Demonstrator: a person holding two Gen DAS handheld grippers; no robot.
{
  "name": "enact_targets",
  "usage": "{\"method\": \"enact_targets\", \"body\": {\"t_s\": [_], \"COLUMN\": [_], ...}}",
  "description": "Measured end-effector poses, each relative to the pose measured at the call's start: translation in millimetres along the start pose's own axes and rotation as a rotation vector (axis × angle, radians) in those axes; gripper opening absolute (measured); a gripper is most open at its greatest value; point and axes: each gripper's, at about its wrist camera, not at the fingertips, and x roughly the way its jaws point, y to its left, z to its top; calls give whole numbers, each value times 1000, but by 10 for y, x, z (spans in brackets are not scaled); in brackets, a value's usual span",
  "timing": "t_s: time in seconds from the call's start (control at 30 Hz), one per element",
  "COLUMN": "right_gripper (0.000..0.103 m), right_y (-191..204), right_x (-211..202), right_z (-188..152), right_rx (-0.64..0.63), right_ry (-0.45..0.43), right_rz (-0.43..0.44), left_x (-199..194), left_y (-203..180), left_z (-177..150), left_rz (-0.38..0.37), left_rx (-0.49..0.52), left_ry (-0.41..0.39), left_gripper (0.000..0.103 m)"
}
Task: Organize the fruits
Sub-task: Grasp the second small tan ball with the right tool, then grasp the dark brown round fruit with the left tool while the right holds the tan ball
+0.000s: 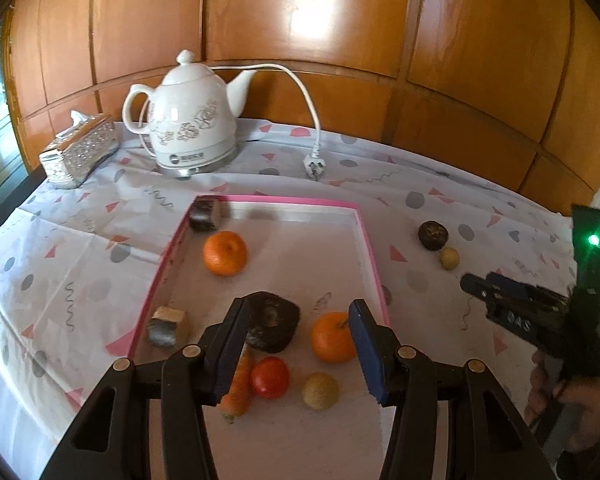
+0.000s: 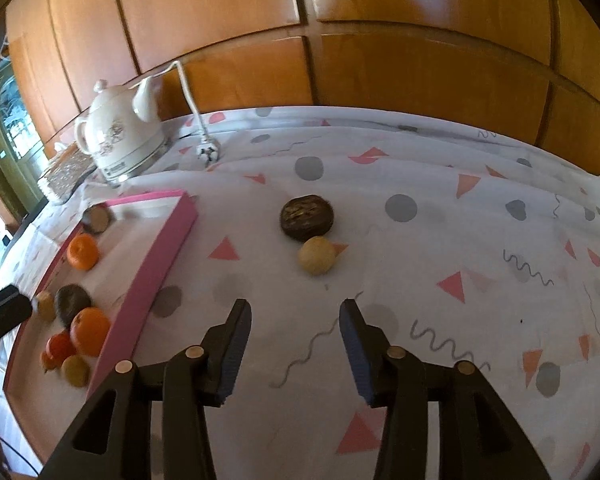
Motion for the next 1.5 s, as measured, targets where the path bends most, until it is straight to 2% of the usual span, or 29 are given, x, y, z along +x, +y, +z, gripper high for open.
{"method": "enact_targets", "body": {"t_s": [0.2,0.27,0.4,0.43,0.47,0.7,0.93,1.03,1.17,1.5], "right_gripper": [46,46,45,40,25,26,26,26,26,26], "right_y": [-80,-83,-72,-74,-75,-242,-530,-661,-745,-782], "right_x": [212,322,513,560,577,349,127,71,93,68], "right_z": [207,273,307,302,295,206,43,-55,-130,-171], "right_rx": [18,15,-4,-10,-23,5,44,72,108,127], "right_ry": [5,30,70,89,87,36,20,17,26,15], "right_rz": [-25,-13,-47,-44,-64,-69,-153,-183,-175,-149], "left_x": [97,134,212,228,246,423,750,924,1117,1669], "left_y": [-131,-172,-240,-259,-282,-515,-877,-1031,-1232,-1608], "left_z": [72,101,162,177,196,374,556,597,652,746], "left_rz": [-35,-44,-56,-61,-67,-104,-168,-172,-183,-166], "left_rx": [16,21,32,33,35,69,98,115,138,187], "left_ry": [9,15,23,27,28,43,103,132,149,193], "left_gripper": [52,52,52,52,52,52,52,52,58,59]}}
